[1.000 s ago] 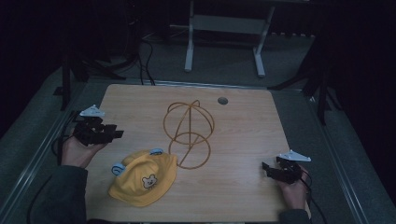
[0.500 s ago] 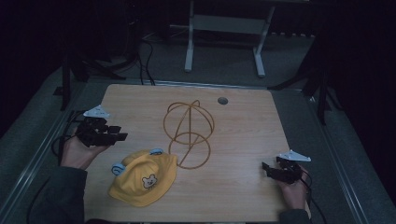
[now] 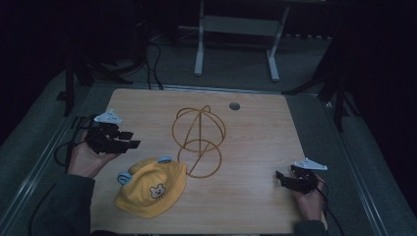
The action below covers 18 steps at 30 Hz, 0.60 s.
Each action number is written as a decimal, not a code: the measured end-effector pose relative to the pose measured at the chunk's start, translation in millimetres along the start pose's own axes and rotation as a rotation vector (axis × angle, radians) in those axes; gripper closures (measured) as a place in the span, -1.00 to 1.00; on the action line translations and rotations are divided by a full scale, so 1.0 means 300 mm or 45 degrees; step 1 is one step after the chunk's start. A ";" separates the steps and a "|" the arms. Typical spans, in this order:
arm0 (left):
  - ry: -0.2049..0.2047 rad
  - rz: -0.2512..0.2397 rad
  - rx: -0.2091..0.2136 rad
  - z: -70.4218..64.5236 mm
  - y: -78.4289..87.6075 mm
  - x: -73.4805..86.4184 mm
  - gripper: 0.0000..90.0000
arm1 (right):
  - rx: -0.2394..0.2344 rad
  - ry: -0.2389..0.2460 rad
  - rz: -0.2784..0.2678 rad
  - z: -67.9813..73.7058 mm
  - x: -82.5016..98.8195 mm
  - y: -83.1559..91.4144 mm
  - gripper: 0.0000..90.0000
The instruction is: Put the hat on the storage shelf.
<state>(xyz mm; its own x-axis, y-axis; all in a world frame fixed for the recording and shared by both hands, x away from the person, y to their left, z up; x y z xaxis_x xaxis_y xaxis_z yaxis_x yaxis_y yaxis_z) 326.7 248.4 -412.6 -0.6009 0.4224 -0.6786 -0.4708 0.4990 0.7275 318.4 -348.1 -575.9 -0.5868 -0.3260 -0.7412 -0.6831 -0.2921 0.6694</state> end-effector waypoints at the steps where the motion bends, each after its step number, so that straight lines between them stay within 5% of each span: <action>1: 0.001 -0.001 0.001 -0.002 0.001 0.000 0.20 | 0.000 0.001 0.000 0.000 0.000 0.000 -0.38; 18: -0.018 0.010 -0.002 -0.028 0.034 0.008 0.19 | 0.000 0.001 0.000 0.000 0.000 0.000 -0.38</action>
<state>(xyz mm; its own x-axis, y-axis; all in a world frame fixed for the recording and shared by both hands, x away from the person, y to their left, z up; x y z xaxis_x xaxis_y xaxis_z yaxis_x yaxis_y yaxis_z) 315.0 248.0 -406.0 -0.5952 0.4370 -0.6744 -0.4671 0.4948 0.7328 318.5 -348.1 -575.9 -0.5862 -0.3269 -0.7413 -0.6833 -0.2921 0.6692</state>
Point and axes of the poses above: each handheld gripper's, and its own axes: y roughly backward along the jaws, x roughly out of its underside, z roughly to its left, the point moved 1 cm from there along -y, roughly forward along the jaws, and after that the axes turned 4 degrees about y, right-handed, at the moved point
